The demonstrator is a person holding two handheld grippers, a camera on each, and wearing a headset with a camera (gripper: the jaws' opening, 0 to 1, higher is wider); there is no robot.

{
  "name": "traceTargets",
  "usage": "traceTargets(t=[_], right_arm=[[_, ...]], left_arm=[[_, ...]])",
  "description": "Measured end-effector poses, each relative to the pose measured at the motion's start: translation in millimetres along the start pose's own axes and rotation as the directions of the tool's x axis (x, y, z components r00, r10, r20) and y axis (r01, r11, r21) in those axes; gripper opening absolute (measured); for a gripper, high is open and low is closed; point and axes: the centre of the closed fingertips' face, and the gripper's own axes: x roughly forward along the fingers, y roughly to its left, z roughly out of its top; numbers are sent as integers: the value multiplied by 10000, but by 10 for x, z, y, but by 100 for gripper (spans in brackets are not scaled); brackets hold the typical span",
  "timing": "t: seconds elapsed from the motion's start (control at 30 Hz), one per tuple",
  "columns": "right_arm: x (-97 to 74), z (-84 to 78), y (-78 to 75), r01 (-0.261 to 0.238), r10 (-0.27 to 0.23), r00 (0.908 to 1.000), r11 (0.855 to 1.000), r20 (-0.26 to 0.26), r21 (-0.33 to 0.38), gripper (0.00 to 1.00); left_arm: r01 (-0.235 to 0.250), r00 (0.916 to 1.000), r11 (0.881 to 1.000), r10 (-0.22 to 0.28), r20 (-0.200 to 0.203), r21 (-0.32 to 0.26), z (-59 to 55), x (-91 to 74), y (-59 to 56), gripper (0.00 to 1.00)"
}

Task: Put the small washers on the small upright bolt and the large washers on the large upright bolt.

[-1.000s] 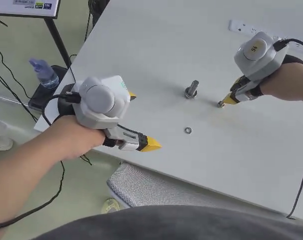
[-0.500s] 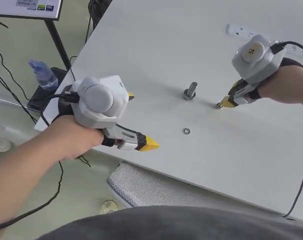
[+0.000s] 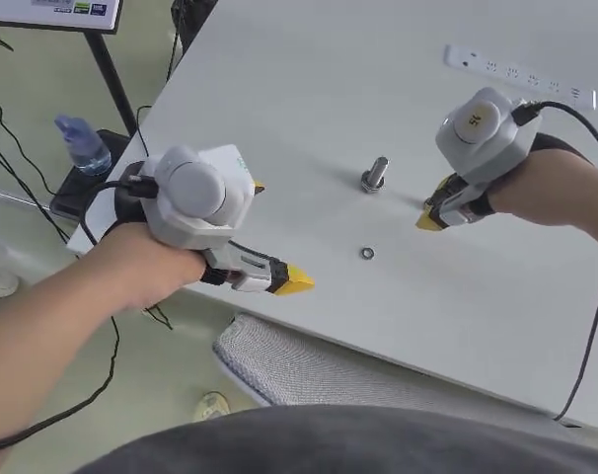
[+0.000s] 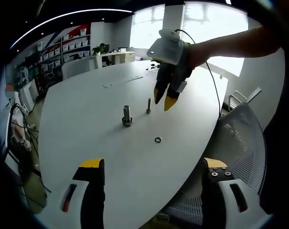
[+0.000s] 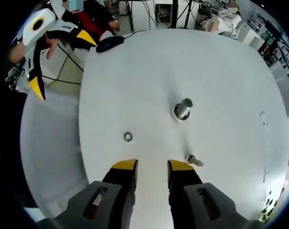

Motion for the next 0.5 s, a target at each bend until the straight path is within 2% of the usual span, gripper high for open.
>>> traceTargets(t=[0.3,0.37,0.5], right_arm=[[58,85,336,-318,318,9995,9993,0,-179,27],[50,144,436,-432,436,9990,9987,130,-287,27],[69,191,534,-478,483,9988,9978,116,-455,27]], left_arm=[[-21,10000,10000,21,22,31,-24,-56,-40,83],[-51,10000,10000,51,12,43,-34,-65,-47,83],[-78,10000,10000,78,15,18,-47,-74,-78,83]])
